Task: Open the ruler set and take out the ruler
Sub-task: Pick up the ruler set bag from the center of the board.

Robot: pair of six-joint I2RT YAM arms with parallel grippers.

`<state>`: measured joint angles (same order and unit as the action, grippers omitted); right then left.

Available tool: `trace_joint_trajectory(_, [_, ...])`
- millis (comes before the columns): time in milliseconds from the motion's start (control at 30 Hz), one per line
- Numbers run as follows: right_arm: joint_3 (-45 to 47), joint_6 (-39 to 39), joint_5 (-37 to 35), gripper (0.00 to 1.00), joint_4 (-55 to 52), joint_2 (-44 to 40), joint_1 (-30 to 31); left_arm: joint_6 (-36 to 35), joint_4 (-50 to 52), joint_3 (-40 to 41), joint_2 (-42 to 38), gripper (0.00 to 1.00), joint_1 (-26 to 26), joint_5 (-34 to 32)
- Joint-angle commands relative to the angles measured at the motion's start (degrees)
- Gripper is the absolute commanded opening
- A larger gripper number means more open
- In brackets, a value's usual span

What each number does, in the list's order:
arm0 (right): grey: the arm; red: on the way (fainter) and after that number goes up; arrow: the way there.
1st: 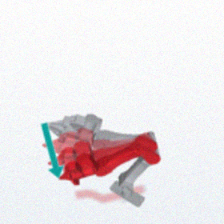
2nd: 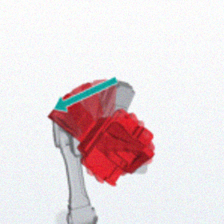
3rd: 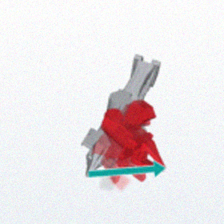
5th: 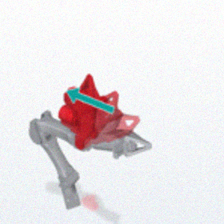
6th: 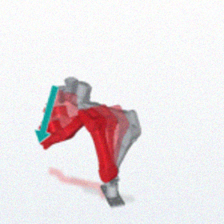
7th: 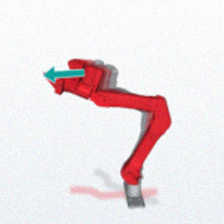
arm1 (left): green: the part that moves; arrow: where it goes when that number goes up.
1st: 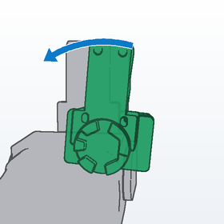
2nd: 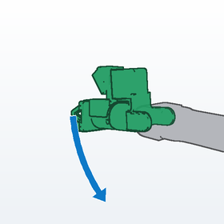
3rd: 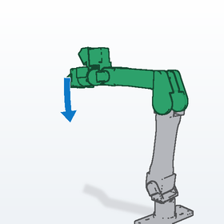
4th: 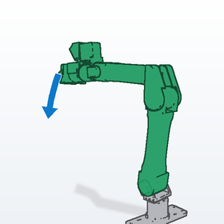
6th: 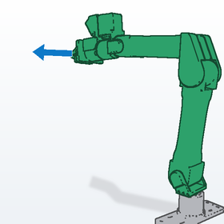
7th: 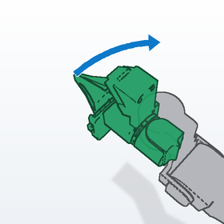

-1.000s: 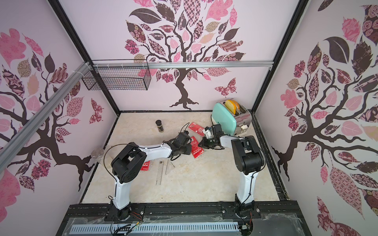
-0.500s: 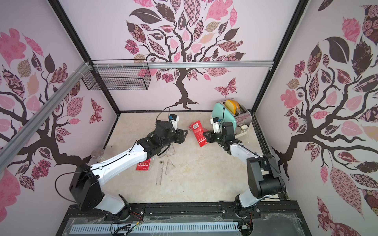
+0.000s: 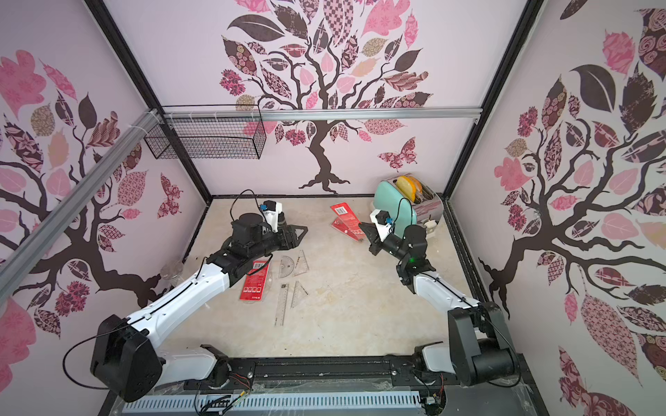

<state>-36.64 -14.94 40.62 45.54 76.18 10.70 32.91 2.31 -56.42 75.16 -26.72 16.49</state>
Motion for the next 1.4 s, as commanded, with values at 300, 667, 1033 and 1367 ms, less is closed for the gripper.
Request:
trace_joint_trajectory(300, [6.15,-37.07,17.34,0.00,14.70,-3.94,2.28,8.67,-7.59,-0.46,0.08,0.64,3.37,16.56])
trace_joint_trajectory(667, [-1.10,-61.97,20.90,0.00,-5.04,-9.30,6.58,16.32,-14.40,-0.93,0.79,0.65,5.19,30.71])
trace_joint_trajectory(1033, [-6.01,-74.74,19.36,0.00,-3.56,-5.81,7.85,22.21,-21.46,1.19,0.65,0.63,5.00,36.44])
trace_joint_trajectory(1367, [-12.32,-83.11,22.89,0.00,-8.85,-3.70,7.86,23.71,-24.18,1.77,3.14,0.60,0.66,38.43])
